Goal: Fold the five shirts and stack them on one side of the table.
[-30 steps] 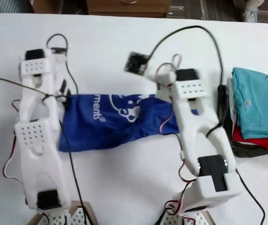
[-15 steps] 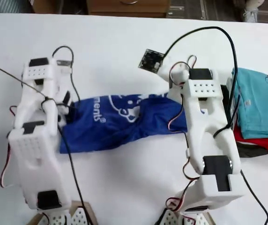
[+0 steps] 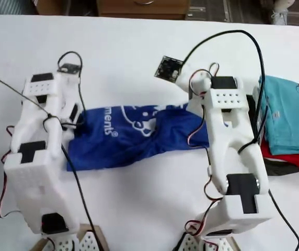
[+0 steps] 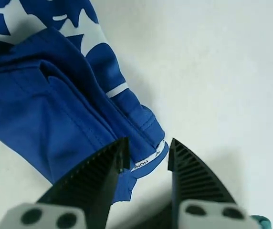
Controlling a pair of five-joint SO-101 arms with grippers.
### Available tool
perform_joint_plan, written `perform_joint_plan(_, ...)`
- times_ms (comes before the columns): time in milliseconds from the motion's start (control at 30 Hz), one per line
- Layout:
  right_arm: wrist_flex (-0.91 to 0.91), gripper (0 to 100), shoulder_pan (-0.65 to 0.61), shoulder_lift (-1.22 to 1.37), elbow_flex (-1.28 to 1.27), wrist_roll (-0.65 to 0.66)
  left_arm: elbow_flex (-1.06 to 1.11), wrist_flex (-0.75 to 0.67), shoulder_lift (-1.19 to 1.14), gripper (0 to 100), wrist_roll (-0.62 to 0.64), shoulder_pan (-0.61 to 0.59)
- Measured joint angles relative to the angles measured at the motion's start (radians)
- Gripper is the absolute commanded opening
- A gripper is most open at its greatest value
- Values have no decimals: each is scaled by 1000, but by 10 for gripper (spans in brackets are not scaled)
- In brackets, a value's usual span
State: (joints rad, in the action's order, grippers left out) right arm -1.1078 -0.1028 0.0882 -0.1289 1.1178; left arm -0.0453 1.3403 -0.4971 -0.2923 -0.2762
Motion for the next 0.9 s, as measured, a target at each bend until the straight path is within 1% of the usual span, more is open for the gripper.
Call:
perform_joint_plan(267, 0, 140, 0, 0, 0, 0, -15, 35, -51, 189, 17, 2)
perform_joint_plan(367, 0, 140, 0, 0, 0, 0, -17, -2, -54, 199, 17, 15)
perform_joint_plan(467, 0, 140, 0, 0, 0, 0, -63, -20, -68, 231, 17, 26)
perform_joint_plan(700, -37, 140, 3, -3, 0, 0, -186, -43, -77, 230, -3, 43)
perform_joint_plan(800, -41, 140, 5, -40, 0, 0, -233, -3, -78, 230, -8, 35)
perform_joint_plan(900, -41, 140, 5, -78, 0, 0, -307, 103, -78, 230, -9, 8)
